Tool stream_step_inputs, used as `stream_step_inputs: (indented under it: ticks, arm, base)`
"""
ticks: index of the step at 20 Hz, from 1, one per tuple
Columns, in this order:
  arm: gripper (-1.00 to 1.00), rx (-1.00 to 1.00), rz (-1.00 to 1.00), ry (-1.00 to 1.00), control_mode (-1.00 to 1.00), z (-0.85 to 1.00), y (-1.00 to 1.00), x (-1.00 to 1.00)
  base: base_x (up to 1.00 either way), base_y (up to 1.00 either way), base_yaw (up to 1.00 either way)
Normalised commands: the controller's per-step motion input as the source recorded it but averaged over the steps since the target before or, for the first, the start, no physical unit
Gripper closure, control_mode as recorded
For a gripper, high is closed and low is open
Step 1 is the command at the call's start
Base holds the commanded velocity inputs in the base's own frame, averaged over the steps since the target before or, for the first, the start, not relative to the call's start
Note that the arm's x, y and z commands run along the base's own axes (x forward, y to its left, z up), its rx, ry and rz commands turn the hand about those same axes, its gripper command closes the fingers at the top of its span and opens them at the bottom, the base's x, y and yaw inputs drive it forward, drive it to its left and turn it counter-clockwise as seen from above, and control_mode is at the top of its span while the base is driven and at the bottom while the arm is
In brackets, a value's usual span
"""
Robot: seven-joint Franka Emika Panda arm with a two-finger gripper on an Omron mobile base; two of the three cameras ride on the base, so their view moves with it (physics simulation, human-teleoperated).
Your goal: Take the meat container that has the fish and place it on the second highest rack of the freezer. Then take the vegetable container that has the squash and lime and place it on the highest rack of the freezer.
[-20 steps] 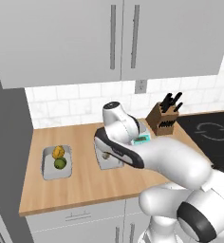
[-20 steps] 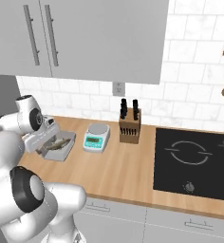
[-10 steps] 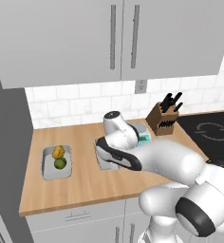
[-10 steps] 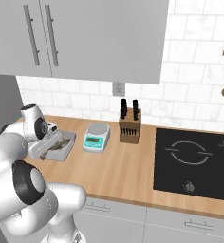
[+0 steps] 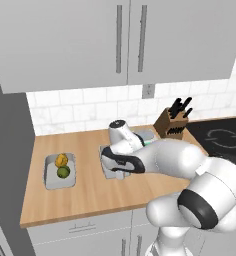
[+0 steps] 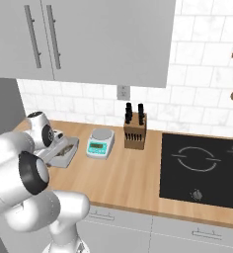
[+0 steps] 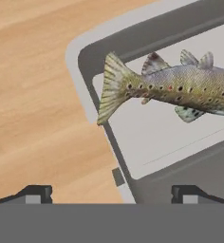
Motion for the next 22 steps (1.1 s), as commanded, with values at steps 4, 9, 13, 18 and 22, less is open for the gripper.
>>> stream_step_inputs:
  ticks: [4,9,13,18,22]
  arm:
    - [-1.00,0.01,0.00,0.00,-1.00,-0.29,0.00,0.01]
    - [1.00,0.02,0.00,0.00,-1.00,-0.30,0.03,0.01]
    - [1.00,0.02,0.00,0.02,-1.00,-0.21,0.08,0.05]
    - [1.00,0.00,0.00,0.00,-1.00,-0.03,0.00,0.00]
    - [1.00,0.10,0.02,-0.04,-1.00,0.19,-0.02,-0.11]
  base:
    - [0.00,0.00,0.00]
    - [0.00,0.00,0.00]
    - [0.00,0.00,0.00]
    - [0.00,0.00,0.00]
    - [0.00,0.00,0.00]
